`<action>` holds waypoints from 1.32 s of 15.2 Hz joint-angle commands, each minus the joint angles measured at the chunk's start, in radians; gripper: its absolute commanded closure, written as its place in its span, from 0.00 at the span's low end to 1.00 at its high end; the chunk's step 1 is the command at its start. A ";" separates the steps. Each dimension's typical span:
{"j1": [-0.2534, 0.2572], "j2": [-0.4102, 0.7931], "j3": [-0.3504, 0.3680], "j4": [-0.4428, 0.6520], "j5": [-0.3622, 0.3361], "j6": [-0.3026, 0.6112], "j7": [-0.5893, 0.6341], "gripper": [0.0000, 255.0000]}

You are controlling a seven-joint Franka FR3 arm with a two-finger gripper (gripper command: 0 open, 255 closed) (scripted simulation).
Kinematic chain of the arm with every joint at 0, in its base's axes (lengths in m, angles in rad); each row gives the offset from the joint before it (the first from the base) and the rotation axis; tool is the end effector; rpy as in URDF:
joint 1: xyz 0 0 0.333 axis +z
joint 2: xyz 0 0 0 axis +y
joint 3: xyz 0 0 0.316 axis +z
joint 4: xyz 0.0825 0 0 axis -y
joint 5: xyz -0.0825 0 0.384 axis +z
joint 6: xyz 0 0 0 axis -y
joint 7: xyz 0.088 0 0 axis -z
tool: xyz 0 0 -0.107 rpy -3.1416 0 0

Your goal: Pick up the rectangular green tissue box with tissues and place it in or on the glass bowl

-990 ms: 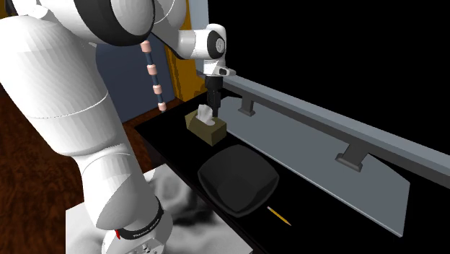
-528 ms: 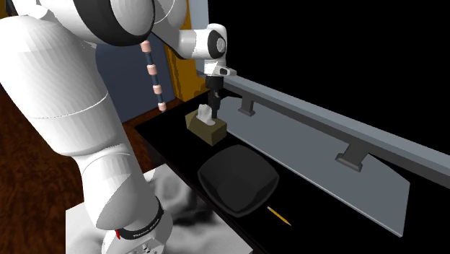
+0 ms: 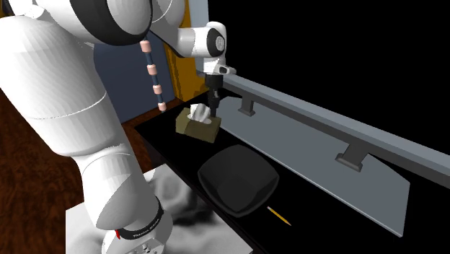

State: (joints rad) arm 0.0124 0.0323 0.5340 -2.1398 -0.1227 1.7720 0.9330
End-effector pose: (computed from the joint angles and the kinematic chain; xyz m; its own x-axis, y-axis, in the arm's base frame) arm 0.4293 0.2478 0.3667 0.9216 -0.3529 -0.1617 -0.2776 -0.8904 0.3608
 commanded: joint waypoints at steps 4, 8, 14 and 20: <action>-0.001 -0.029 0.000 0.035 0.016 -0.059 -0.018 1.00; -0.002 -0.051 -0.001 0.068 0.026 -0.110 -0.031 1.00; -0.004 -0.077 -0.004 0.124 0.037 -0.187 -0.048 1.00; -0.005 -0.095 -0.006 0.188 0.043 -0.265 -0.061 1.00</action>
State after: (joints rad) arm 0.0081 -0.0604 0.5287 -1.9627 -0.0800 1.5196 0.8745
